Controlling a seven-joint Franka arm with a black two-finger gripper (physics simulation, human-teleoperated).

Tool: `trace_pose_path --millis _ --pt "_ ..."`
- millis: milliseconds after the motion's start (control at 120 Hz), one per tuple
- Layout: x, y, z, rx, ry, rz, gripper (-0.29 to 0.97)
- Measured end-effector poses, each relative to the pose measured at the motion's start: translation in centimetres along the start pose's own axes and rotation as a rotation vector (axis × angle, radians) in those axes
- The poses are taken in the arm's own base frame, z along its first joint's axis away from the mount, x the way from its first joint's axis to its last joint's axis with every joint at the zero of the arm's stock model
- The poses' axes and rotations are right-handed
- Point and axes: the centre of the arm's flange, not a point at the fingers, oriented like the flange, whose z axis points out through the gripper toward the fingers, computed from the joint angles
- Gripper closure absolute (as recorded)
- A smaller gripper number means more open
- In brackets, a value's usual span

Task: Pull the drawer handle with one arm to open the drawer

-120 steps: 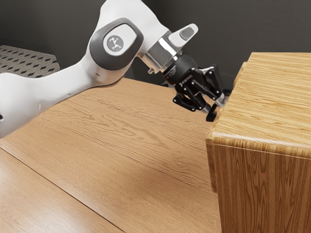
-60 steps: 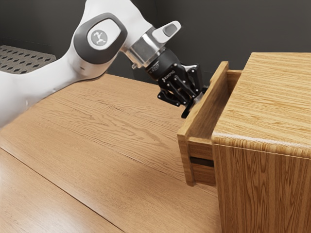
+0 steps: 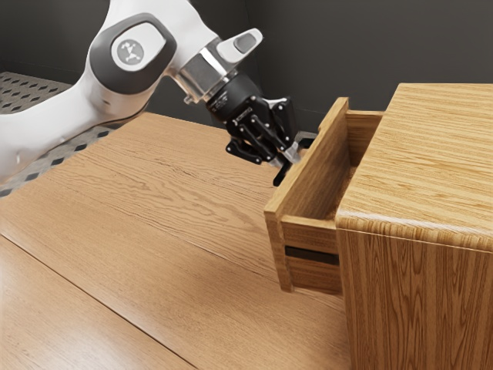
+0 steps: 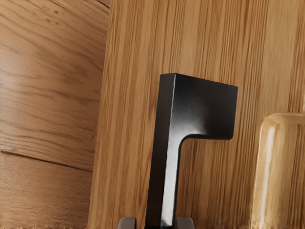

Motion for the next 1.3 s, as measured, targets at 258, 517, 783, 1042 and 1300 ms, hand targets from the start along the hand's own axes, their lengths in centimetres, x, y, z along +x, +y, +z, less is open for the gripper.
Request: trace_pose_path --millis 258,517,783,1042,1300 --pt "-0.2 -1.2 -0.8 0.014 -0.002 -0.017 0.70" --pt "-0.5 -2.7 -2.1 0.021 0.001 -0.039 0.69" --pt "-0.9 -4.3 -3.7 0.032 0.013 -0.063 0.71" --pt "-1.4 -6.5 -5.6 0.033 0.021 -0.095 0.71" --pt "-3.3 -9.9 -8.9 0.033 0.047 -0.143 0.69"
